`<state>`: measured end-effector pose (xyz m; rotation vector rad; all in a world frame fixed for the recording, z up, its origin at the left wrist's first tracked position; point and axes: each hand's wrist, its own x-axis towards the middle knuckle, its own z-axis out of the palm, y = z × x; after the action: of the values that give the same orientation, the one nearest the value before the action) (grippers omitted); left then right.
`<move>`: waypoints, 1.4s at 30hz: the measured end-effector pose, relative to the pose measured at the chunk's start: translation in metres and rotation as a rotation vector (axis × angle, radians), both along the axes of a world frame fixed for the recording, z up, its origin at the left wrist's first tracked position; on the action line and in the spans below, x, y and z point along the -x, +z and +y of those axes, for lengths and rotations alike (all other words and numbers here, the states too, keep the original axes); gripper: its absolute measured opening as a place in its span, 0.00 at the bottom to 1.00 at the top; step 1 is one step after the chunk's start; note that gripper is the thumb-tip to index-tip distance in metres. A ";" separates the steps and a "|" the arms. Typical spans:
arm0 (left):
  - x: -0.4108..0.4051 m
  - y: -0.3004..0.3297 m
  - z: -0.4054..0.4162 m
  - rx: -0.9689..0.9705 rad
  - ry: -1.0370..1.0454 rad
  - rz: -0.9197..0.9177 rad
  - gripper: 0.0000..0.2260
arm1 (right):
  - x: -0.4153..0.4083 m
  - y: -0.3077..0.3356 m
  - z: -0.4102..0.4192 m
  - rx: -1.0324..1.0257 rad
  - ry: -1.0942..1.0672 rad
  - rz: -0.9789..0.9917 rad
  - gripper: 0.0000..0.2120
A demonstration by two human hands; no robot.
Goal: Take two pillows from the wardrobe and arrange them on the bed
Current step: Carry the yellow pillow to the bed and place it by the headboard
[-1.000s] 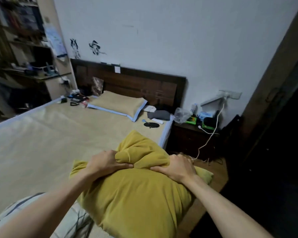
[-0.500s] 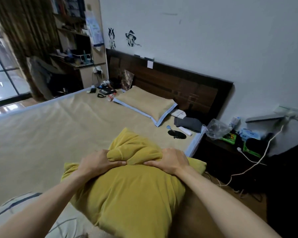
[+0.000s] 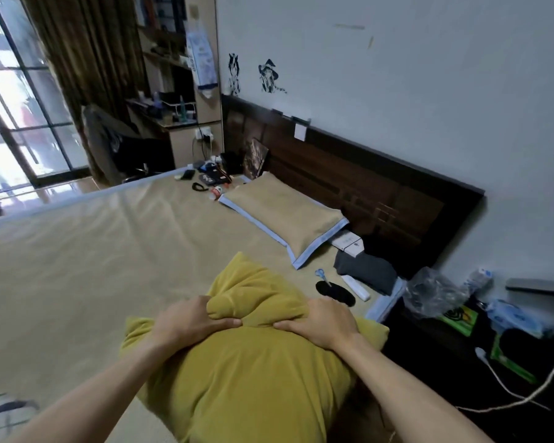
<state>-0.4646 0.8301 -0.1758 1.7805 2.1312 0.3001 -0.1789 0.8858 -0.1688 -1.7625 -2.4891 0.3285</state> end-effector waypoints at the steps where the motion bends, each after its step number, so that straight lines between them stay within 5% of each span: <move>1: -0.005 0.003 0.014 -0.011 0.003 0.008 0.41 | -0.005 0.005 0.014 -0.016 -0.005 -0.003 0.45; 9: -0.007 0.020 0.152 -0.112 -0.034 -0.026 0.41 | -0.008 0.036 0.136 -0.160 -0.033 -0.063 0.47; 21: 0.072 0.039 0.421 -0.163 -0.160 -0.011 0.42 | 0.062 0.049 0.371 -0.060 -0.186 -0.030 0.48; 26: 0.082 0.049 0.474 -0.210 -0.215 0.021 0.31 | 0.062 0.040 0.423 0.174 -0.233 0.062 0.47; 30: 0.080 0.049 0.498 -0.365 -0.268 0.124 0.35 | 0.052 0.046 0.477 0.358 -0.248 0.136 0.44; 37: 0.097 0.040 0.523 -0.547 -0.079 0.165 0.30 | 0.080 0.024 0.611 0.554 -0.170 0.488 0.69; 39: 0.100 0.046 0.535 -0.603 0.022 0.118 0.27 | 0.099 0.014 0.646 0.641 -0.128 0.548 0.66; 42: 0.094 0.047 0.560 -0.595 0.109 0.134 0.26 | 0.120 0.006 0.682 0.737 -0.067 0.606 0.45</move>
<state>-0.5587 1.3901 -0.1283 2.0303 2.4076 0.9525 -0.2988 1.5678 -0.1628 -1.5581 -1.9648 1.6517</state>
